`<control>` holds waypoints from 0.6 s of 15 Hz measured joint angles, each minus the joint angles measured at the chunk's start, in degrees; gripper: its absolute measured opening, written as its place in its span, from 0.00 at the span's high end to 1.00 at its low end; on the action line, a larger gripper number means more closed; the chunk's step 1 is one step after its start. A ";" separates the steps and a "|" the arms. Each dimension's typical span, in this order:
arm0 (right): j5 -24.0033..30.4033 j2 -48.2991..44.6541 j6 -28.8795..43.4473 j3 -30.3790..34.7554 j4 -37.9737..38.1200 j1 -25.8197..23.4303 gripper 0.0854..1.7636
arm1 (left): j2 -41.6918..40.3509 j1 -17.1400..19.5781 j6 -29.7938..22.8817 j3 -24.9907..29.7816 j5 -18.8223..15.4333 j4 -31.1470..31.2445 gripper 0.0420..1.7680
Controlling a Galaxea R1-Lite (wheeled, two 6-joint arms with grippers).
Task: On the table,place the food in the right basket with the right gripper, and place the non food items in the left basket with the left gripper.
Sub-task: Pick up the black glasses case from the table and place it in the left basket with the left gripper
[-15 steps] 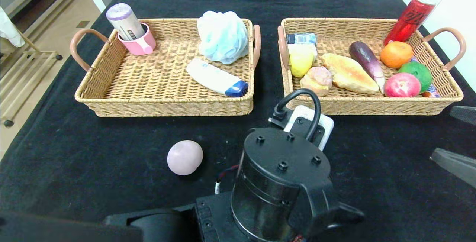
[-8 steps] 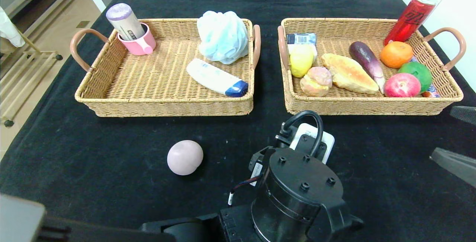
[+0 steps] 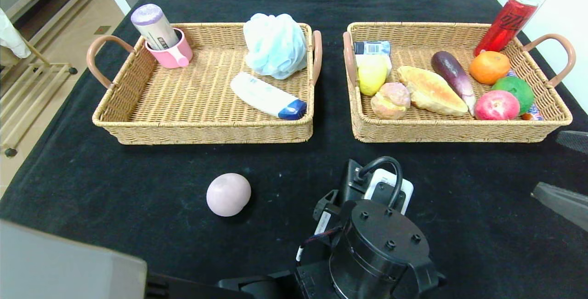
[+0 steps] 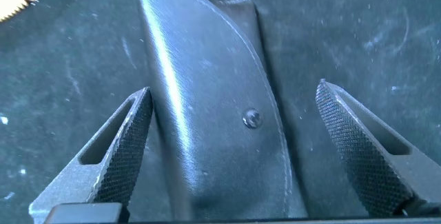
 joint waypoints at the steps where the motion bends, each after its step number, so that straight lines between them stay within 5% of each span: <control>1: 0.02 0.02 0.02 0.00 0.02 0.00 0.03 | 0.24 -0.02 -0.01 0.06 0.00 0.02 0.03; 8: 0.02 0.05 0.05 0.05 0.02 0.00 0.03 | 1.23 0.00 -0.09 0.37 0.63 0.02 0.03; 9: 0.00 0.05 0.02 0.09 0.02 0.00 0.03 | 1.29 -0.02 -0.01 0.37 0.67 0.06 0.13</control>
